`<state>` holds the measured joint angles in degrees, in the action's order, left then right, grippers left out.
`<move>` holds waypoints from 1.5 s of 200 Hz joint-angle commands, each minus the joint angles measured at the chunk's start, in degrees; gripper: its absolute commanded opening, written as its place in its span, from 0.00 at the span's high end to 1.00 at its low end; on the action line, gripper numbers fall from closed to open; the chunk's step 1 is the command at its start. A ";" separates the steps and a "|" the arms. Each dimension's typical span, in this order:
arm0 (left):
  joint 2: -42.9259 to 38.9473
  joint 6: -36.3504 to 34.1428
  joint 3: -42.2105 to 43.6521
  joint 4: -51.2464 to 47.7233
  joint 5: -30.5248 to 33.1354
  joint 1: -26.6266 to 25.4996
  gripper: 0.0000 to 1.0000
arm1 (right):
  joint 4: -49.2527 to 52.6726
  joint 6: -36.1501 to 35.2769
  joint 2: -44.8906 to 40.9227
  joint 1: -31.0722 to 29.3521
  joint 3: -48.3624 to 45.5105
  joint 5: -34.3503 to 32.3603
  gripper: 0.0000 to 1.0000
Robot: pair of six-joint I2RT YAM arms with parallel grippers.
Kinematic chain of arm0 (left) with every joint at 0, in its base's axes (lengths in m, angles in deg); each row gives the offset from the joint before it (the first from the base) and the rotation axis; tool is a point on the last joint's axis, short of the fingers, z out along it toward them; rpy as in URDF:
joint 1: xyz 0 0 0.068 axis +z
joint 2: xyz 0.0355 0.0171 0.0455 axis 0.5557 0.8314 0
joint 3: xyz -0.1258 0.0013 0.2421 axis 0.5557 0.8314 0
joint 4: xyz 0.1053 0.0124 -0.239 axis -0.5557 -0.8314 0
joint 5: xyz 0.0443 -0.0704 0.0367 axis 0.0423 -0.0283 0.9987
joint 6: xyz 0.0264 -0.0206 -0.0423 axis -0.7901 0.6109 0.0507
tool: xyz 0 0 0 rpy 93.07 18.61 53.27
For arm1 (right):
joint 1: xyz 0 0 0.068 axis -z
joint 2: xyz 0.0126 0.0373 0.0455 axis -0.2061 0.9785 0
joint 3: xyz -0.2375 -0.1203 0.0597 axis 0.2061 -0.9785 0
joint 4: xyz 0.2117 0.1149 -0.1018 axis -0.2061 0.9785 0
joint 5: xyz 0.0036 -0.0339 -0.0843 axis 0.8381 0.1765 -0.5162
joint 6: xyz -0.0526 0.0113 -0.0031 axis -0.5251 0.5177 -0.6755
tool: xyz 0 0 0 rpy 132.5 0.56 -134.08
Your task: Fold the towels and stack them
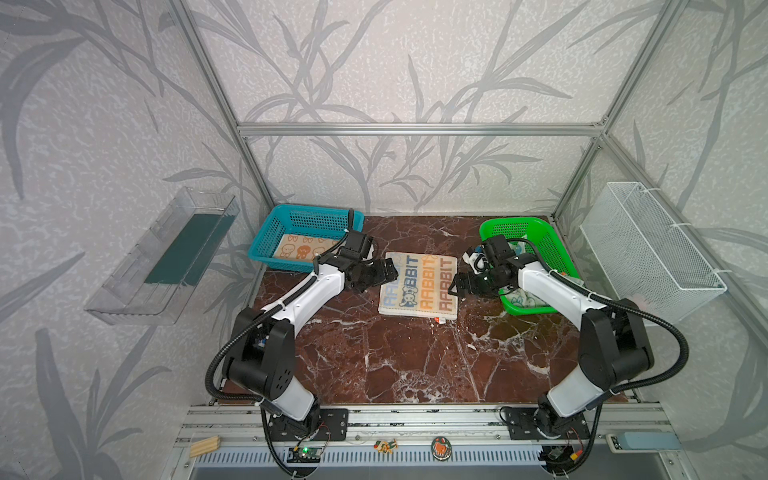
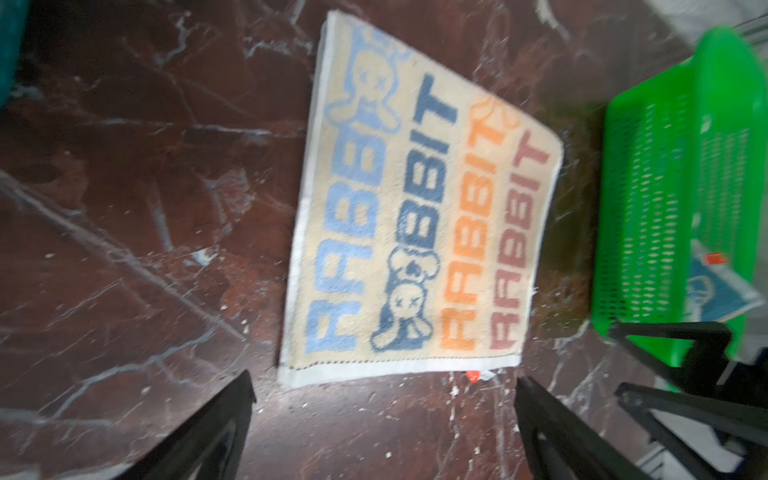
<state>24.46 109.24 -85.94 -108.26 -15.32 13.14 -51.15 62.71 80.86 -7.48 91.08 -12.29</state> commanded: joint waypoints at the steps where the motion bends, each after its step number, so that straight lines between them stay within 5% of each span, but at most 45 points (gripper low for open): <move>1: 1.29 9.40 3.25 11.35 -6.68 -0.36 0.01 | -7.14 5.47 0.40 -1.32 -1.78 6.16 0.02; 89: 7.50 20.38 15.86 30.06 -0.89 -4.35 0.01 | -17.43 9.79 10.79 -4.29 -5.32 8.54 0.01; 188: -0.41 23.24 26.85 32.00 0.87 -7.29 0.01 | -11.04 3.66 8.88 -4.27 -10.07 3.37 0.01; 242: -6.28 13.40 11.56 18.49 5.96 -5.81 0.01 | -4.29 1.51 1.28 -4.21 0.33 5.82 0.01; 300: 10.29 13.81 -6.18 19.32 -5.70 -0.26 0.01 | -8.23 7.06 14.08 -0.31 17.09 11.25 0.01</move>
<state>26.76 123.73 -86.93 -86.51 -15.76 12.05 -57.69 66.42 87.86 -9.93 103.59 -4.79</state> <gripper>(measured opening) 0.991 0.991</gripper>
